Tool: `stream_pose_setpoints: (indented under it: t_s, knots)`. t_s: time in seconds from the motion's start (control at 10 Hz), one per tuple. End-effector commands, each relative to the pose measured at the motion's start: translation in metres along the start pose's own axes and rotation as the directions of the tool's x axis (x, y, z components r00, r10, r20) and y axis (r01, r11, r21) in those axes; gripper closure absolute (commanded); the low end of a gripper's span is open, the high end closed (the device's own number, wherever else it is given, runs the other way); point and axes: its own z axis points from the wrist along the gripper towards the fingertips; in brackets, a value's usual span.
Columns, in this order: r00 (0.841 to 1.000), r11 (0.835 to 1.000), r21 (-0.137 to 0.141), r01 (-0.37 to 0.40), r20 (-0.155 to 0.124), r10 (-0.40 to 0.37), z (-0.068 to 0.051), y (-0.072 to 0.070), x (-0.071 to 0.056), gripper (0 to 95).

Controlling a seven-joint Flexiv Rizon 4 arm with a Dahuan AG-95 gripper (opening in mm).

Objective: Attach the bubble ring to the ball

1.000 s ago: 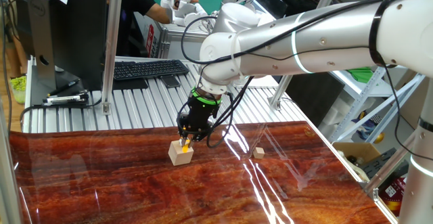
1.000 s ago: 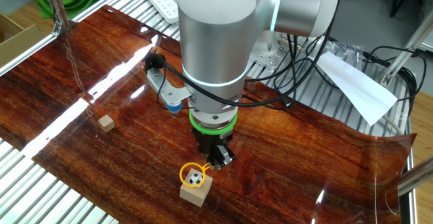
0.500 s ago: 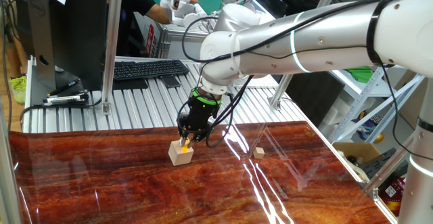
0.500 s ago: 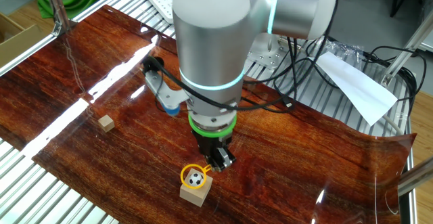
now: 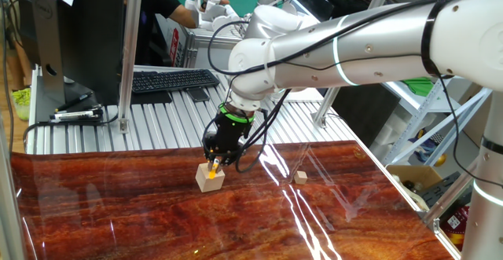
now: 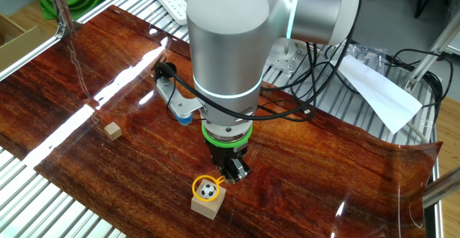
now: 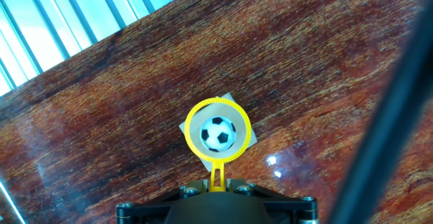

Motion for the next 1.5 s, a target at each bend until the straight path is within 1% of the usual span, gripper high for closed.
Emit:
stream_pose_setpoints:
  t_s: [0.1,1.0,1.5]
  knots:
    - [1.0,1.0,0.0,-0.006,0.002,0.006,0.003,0.003,0.0,95.0]
    - [1.0,1.0,0.002,-0.003,0.0,0.003,0.01,0.008,0.0,95.0]
    - [1.0,1.0,0.004,0.012,0.002,-0.012,0.014,0.008,-0.003,95.0]
